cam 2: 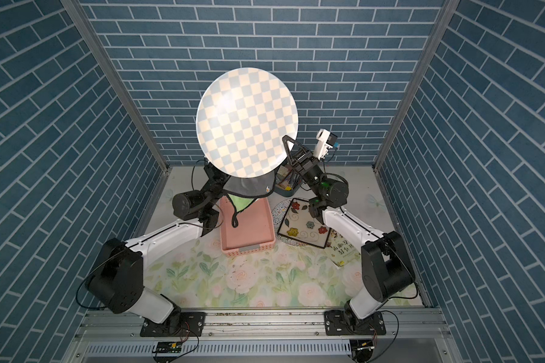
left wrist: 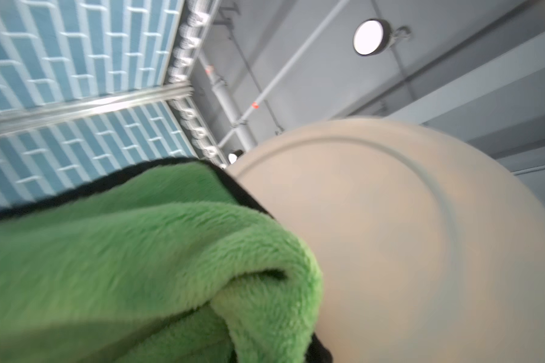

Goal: Wipe the wet plate dry
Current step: Wipe the plate with towel.

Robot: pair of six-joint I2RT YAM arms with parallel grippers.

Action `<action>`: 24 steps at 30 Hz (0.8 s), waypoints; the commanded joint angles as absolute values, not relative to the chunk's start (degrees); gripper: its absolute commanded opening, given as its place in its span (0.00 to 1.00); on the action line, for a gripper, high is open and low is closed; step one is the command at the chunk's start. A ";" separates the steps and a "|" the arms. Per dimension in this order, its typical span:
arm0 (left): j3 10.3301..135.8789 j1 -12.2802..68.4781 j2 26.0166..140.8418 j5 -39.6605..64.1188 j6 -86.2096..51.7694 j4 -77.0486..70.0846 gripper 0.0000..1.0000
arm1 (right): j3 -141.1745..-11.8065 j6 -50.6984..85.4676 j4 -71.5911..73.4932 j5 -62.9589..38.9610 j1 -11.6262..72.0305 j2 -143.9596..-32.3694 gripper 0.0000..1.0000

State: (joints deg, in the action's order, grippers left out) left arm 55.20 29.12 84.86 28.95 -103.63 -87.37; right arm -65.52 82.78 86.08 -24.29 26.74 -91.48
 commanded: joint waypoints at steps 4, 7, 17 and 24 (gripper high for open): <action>52.66 23.23 61.70 29.38 -60.08 -48.42 0.00 | -53.94 76.27 75.28 -15.92 21.98 -81.68 0.00; 61.24 27.29 58.06 9.65 -34.62 -12.97 0.00 | -51.56 66.47 61.83 -12.40 23.71 -75.59 0.00; 69.09 27.50 66.87 -7.45 -24.09 -4.27 0.00 | -51.95 57.40 58.58 -11.05 34.80 -73.45 0.00; 72.66 27.34 71.33 -7.35 -21.56 -0.02 0.00 | -53.51 53.69 58.13 -14.99 44.74 -76.35 0.00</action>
